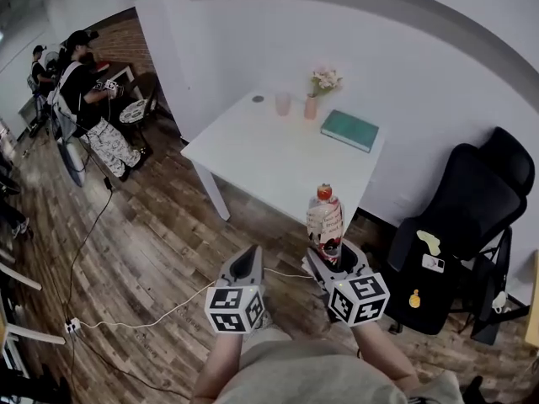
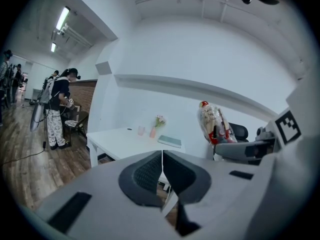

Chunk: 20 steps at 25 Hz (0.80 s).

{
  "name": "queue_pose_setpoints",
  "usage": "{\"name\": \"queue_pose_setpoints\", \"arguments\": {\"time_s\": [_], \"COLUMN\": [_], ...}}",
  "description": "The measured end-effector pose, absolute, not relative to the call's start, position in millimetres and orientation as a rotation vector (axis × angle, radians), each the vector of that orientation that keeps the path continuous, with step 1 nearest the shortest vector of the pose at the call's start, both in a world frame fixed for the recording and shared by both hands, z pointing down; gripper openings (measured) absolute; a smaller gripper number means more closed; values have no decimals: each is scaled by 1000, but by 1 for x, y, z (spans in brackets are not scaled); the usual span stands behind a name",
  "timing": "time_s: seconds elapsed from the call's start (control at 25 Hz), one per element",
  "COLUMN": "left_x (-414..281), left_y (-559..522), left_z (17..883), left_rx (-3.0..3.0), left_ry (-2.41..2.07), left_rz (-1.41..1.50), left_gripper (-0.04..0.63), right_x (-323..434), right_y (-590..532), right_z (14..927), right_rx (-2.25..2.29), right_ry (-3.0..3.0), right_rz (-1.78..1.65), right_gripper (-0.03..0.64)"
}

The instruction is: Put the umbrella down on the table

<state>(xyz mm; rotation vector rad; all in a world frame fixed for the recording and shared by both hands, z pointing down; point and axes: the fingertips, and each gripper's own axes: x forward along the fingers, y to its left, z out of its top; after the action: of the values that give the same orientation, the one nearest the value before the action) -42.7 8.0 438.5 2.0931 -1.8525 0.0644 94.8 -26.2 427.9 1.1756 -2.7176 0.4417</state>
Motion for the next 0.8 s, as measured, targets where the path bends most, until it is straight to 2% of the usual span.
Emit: {"name": "queue_pose_setpoints", "arguments": {"time_s": [0.8], "left_x": [-149], "left_y": [-121], "left_z": [451], "left_rx": [2207], "left_ry": [-1665], "left_rz": [113], "left_gripper": [8], "right_x": [-7], "right_y": [-141], "right_z": [434], "right_rx": [1400], "right_ry": [-2610], "right_rz": [474], "right_gripper": [262]}}
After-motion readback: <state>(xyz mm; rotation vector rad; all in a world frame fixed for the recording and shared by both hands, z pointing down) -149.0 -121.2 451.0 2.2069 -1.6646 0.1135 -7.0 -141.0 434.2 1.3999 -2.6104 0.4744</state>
